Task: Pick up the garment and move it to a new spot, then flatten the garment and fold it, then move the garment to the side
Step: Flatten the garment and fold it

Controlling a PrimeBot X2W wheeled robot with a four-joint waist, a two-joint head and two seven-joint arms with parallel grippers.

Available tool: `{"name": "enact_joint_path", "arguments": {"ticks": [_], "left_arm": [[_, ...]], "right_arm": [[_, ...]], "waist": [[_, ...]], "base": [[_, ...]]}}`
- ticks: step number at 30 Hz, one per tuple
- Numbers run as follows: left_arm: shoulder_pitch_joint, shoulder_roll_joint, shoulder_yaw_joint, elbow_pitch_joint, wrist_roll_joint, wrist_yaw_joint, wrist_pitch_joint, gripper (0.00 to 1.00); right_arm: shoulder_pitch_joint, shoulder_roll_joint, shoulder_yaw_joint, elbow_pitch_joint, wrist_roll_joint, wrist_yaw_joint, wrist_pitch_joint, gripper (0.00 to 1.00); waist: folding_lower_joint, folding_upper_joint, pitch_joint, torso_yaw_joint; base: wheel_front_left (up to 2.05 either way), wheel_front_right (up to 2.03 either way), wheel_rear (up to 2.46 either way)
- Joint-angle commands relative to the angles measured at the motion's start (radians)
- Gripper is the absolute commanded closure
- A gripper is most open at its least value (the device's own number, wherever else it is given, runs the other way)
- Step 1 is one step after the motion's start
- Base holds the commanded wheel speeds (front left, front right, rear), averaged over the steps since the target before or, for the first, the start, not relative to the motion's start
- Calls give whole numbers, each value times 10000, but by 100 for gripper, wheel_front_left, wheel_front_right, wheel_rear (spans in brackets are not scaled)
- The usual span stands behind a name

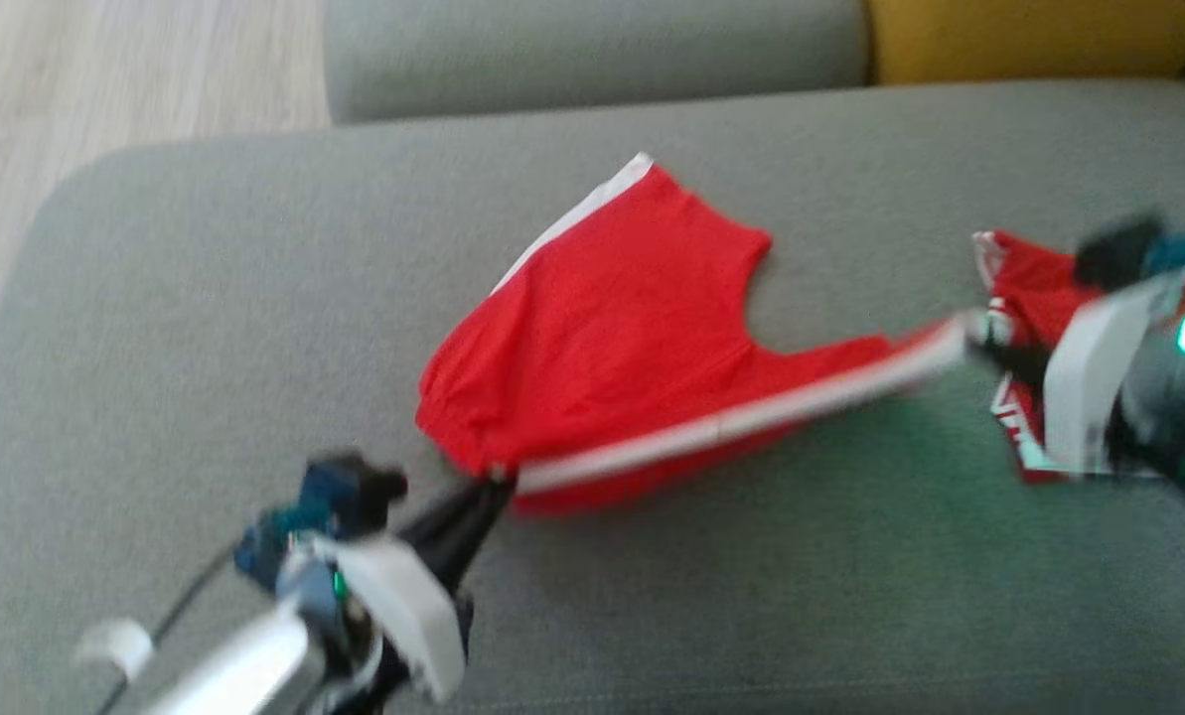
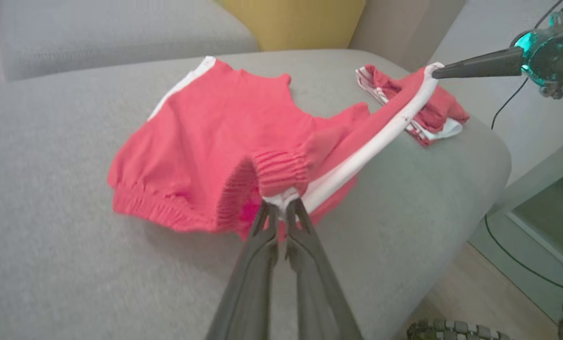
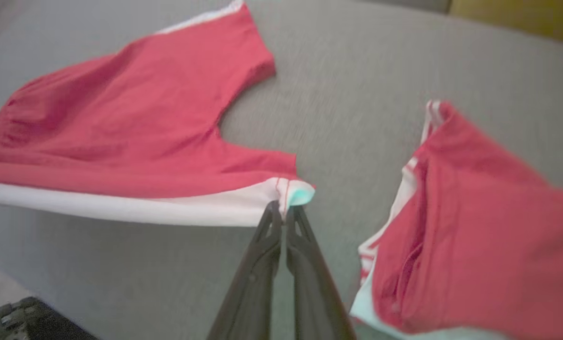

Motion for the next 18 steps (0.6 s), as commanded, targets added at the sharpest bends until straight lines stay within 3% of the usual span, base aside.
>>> {"name": "enact_joint_path", "arguments": {"ticks": [1, 8, 18], "left_arm": [[-679, 154, 586, -295, -75, 58, -19, 100], [-2093, -564, 719, 144, -162, -288, 143, 100], [-3247, -1767, 434, 1725, -160, -868, -108, 100]], "right_arm": [[-573, -142, -251, -245, -129, -9, -110, 100], [-2624, 193, -583, 108, -890, -9, 37, 100], [-4887, 716, 206, 1616, -1367, -9, 538, 100]], "waist": [[1, 0, 423, 328], [1, 0, 1621, 1351], [1, 0, 2646, 2624]], "base": [[0, 0, 0], [0, 0, 0], [0, 0, 0]]}}
